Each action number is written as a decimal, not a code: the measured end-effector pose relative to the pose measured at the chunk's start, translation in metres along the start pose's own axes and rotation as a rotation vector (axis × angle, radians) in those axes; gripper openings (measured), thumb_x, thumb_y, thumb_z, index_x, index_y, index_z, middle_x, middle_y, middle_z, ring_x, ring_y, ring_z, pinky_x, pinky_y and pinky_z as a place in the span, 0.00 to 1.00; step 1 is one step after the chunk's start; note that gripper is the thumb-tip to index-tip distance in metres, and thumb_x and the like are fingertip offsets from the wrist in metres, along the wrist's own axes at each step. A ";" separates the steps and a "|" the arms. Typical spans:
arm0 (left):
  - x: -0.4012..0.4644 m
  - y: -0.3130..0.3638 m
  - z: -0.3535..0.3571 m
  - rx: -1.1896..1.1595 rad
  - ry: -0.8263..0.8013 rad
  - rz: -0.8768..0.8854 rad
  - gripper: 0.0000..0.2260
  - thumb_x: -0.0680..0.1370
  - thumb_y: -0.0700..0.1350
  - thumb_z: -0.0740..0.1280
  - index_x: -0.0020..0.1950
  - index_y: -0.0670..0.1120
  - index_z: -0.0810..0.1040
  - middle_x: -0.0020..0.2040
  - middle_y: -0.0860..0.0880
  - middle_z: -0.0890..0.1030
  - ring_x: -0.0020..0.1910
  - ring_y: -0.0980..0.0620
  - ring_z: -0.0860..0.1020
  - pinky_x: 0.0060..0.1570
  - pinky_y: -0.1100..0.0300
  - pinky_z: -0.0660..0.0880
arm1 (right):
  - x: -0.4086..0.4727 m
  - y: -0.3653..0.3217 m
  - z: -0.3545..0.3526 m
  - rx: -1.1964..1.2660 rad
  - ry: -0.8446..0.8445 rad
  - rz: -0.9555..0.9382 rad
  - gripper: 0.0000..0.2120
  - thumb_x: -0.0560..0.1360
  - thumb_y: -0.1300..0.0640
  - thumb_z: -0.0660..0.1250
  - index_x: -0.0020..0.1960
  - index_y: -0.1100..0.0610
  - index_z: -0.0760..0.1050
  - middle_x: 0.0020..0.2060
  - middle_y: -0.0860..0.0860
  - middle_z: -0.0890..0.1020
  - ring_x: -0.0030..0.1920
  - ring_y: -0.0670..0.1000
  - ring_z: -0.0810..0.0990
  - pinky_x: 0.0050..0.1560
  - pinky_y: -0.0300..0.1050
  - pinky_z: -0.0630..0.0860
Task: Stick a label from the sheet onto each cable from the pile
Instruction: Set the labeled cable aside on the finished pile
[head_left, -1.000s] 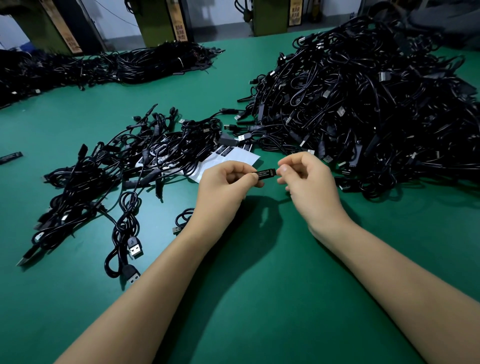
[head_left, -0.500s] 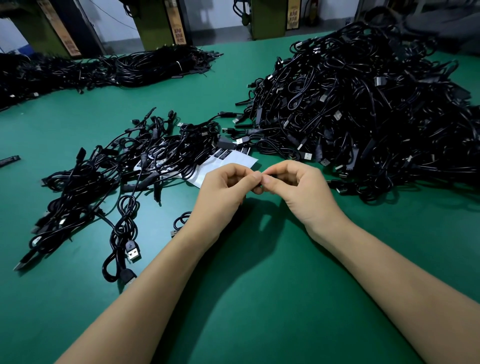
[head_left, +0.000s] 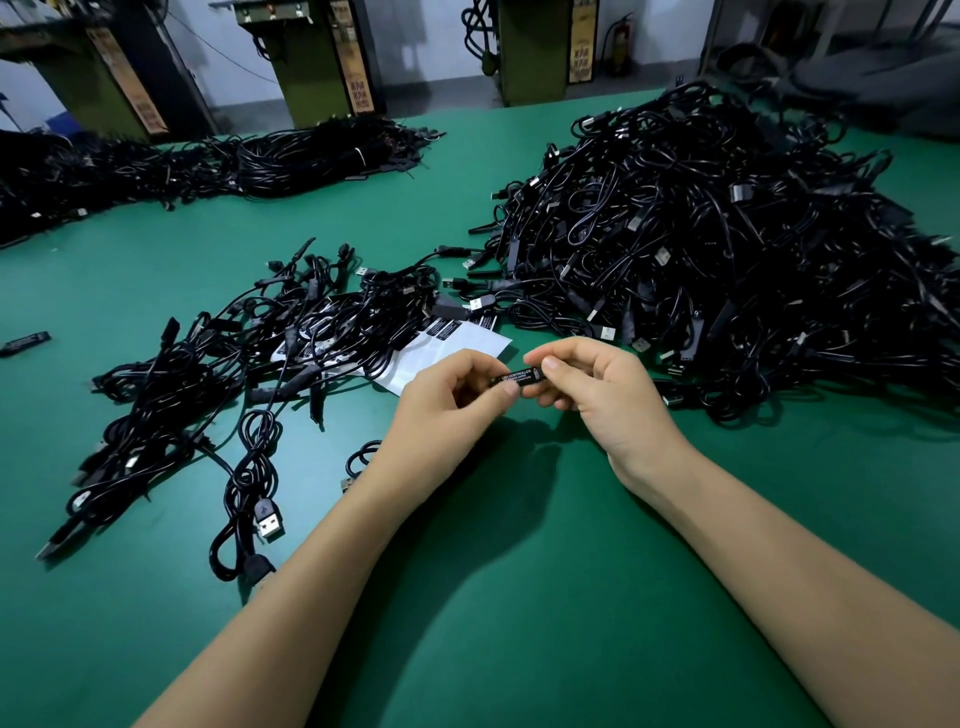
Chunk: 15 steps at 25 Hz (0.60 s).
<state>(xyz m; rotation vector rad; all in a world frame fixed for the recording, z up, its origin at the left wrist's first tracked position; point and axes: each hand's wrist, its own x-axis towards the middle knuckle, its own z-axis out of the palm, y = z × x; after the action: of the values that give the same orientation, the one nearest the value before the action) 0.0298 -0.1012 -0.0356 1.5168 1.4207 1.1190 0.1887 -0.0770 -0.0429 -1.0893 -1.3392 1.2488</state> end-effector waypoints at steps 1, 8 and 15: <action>-0.002 0.001 -0.001 0.102 0.016 0.059 0.01 0.77 0.42 0.69 0.46 0.46 0.80 0.34 0.54 0.77 0.33 0.58 0.73 0.36 0.67 0.68 | 0.001 0.001 0.000 0.012 0.027 0.004 0.11 0.80 0.63 0.60 0.46 0.54 0.79 0.32 0.49 0.84 0.33 0.42 0.79 0.35 0.30 0.72; -0.003 0.028 -0.079 0.764 0.595 0.403 0.08 0.78 0.43 0.67 0.53 0.39 0.80 0.47 0.43 0.83 0.42 0.47 0.78 0.45 0.55 0.75 | 0.002 0.003 0.000 0.036 0.095 0.032 0.10 0.80 0.61 0.59 0.45 0.55 0.77 0.32 0.51 0.84 0.32 0.43 0.78 0.33 0.32 0.73; 0.018 0.010 -0.177 1.039 0.808 -0.069 0.14 0.77 0.56 0.66 0.48 0.46 0.79 0.43 0.40 0.82 0.44 0.38 0.79 0.42 0.50 0.75 | 0.001 0.000 -0.001 0.017 0.111 0.031 0.10 0.80 0.60 0.59 0.45 0.56 0.78 0.31 0.50 0.84 0.32 0.42 0.79 0.34 0.32 0.73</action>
<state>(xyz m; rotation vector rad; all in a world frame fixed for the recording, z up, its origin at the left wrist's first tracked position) -0.1345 -0.0901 0.0337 1.6798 2.8992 1.0286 0.1896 -0.0760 -0.0428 -1.1551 -1.2299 1.2022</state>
